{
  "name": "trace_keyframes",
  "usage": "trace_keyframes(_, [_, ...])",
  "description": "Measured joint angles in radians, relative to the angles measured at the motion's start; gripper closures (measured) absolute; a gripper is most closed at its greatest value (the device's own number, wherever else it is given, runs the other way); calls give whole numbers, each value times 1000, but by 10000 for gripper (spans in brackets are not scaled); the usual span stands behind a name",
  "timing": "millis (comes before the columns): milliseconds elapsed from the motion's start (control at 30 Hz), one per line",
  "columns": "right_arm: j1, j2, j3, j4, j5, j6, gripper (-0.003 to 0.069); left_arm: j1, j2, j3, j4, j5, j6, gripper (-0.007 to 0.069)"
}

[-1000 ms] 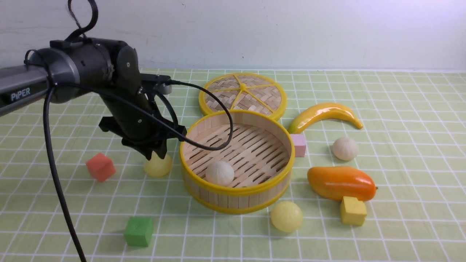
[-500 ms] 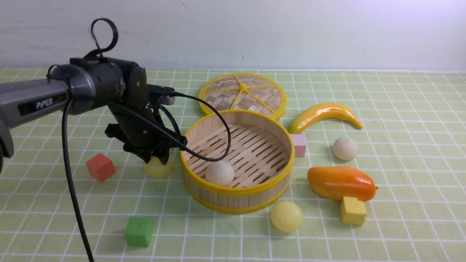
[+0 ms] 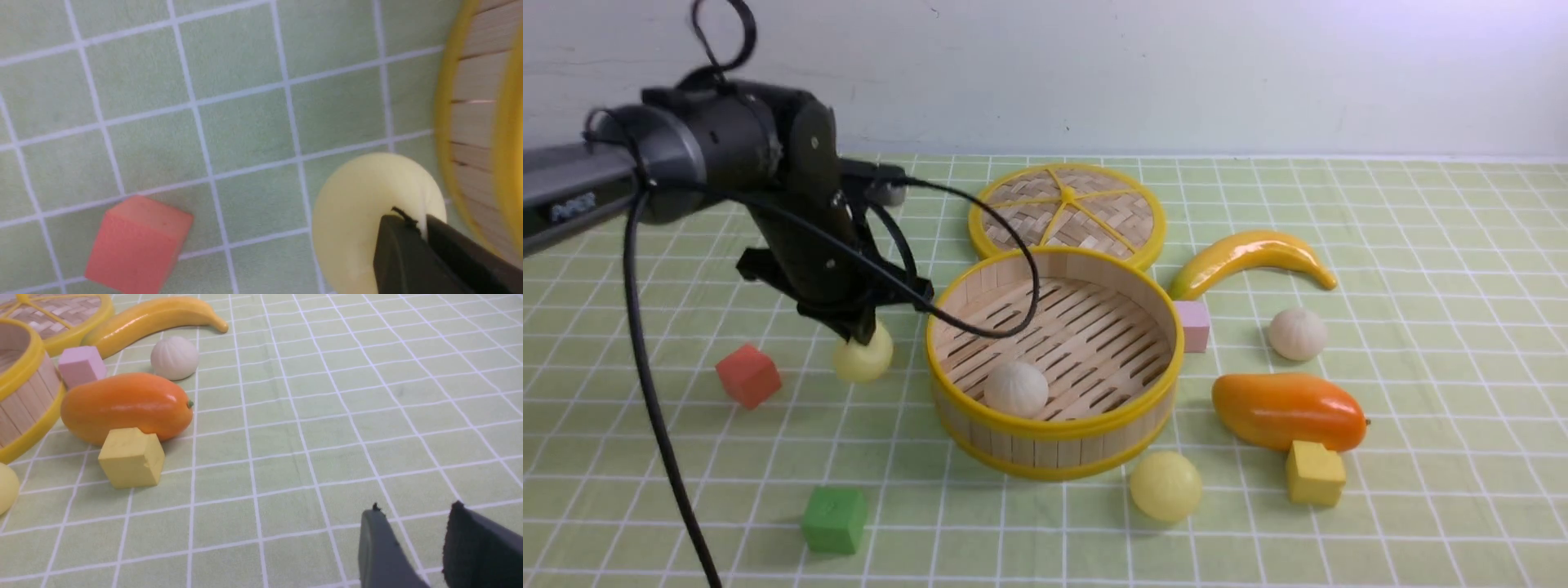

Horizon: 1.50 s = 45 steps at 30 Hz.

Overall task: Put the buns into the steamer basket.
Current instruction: Use the left arm to put the steamed stuffed bun into the steamer, then use the right arm to grab a steamed stuffed bun

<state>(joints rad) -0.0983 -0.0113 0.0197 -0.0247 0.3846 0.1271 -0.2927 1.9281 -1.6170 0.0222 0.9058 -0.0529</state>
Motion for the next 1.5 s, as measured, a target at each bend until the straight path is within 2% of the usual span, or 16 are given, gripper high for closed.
trace_keyframes(167, [0,0,0,0,0,0,420,-83,-114,-18,-68,-73,40,637])
trace_keyframes(300, [0,0,0,0,0,0,420,-128,-68,-18,-92,-130,53,637])
trace_keyframes(433, [0,0,0,0,0,0,420,-131,20,-16,-85,-202,53,636])
trace_keyframes(567, [0,0,0,0,0,0,420,-125,99,-16,-74,-249,53,589])
trace_keyframes(667, [0,0,0,0,0,0,420,-126,136,-15,-59,-263,53,480])
trace_keyframes(833, [0,0,0,0,0,0,420,-126,129,-21,-37,-291,27,222])
trace_keyframes(967, [0,0,0,0,0,0,420,-126,70,-47,-32,-212,-22,109])
trace_keyframes(1033, [0,0,0,0,0,0,420,-126,5,-52,-33,-170,-48,125])
trace_keyframes(1067, [0,0,0,0,0,0,420,-126,-28,-52,-34,-151,-61,161])
trace_keyframes(1100, [0,0,0,0,0,0,420,-126,-93,-42,-37,-144,-76,242])
trace_keyframes(1133, [0,0,0,0,0,0,420,-126,-104,-35,-40,-144,-78,256])
trace_keyframes(1200, [0,0,0,0,0,0,420,-126,-259,36,-63,-174,-83,477])
trace_keyframes(1233, [0,0,0,0,0,0,420,-126,-272,54,-66,-178,-83,496])
trace_keyframes(1267, [0,0,0,0,0,0,420,-126,-369,125,-93,-219,-78,593])
trace_keyframes(1333, [0,0,0,0,0,0,420,-126,-498,236,-128,-277,-63,638])
trace_keyframes(1500, [0,0,0,0,0,0,420,-126,-860,612,-238,-484,-33,638])
